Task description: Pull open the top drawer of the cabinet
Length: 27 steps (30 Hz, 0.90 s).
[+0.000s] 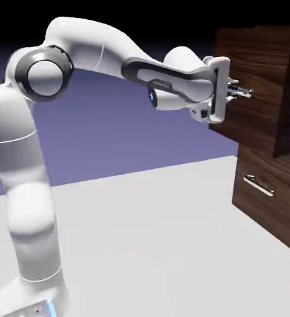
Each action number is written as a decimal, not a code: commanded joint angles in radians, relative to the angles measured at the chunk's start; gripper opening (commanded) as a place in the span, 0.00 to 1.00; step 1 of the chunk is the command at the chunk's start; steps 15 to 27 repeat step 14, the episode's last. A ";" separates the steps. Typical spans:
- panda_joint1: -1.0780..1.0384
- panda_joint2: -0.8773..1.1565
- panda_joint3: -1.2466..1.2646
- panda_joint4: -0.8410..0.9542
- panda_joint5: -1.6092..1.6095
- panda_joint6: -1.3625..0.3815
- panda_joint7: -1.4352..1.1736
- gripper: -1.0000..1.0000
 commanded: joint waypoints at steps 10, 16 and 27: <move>0.002 -0.358 0.008 -0.318 0.028 0.042 0.022 0.00; -0.004 -0.431 0.013 -0.367 0.041 0.067 0.019 1.00; -0.004 -0.431 0.013 -0.367 0.041 0.067 0.019 1.00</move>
